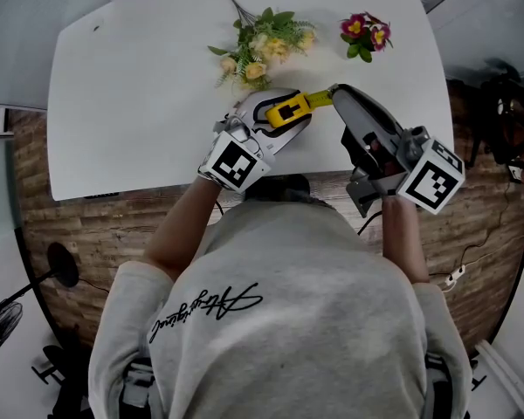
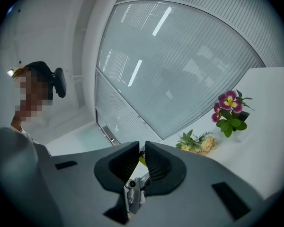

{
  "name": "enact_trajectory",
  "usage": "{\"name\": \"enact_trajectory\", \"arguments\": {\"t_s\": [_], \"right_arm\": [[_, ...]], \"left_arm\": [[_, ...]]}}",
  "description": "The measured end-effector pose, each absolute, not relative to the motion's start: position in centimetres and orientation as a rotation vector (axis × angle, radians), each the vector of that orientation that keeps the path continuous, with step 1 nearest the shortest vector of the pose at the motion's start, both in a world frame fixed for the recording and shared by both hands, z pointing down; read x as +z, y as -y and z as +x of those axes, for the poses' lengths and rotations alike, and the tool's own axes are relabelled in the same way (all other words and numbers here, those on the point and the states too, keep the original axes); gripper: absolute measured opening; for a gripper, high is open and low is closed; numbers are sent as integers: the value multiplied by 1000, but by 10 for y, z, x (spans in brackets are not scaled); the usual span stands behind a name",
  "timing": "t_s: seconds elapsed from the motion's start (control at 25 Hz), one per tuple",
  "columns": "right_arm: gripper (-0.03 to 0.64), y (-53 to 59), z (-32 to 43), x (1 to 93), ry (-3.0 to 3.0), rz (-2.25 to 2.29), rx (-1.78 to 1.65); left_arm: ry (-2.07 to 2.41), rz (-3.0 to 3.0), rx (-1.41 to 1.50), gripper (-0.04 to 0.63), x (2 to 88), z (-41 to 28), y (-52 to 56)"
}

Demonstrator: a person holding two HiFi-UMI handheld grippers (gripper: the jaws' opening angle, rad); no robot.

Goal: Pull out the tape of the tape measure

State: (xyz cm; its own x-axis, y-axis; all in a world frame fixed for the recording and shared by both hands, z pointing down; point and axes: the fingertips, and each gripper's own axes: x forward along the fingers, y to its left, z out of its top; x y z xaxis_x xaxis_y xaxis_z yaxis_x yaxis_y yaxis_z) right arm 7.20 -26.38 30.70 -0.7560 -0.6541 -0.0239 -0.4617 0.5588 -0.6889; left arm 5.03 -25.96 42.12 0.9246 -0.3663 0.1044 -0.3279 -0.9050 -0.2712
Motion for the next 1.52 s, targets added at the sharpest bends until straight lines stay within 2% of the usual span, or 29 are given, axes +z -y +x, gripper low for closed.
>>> {"name": "enact_trajectory", "arguments": {"t_s": [1.52], "right_arm": [[51, 260, 96, 213, -2545, -780, -716]], "left_arm": [[-598, -2829, -220, 172, 415, 62, 265]]}}
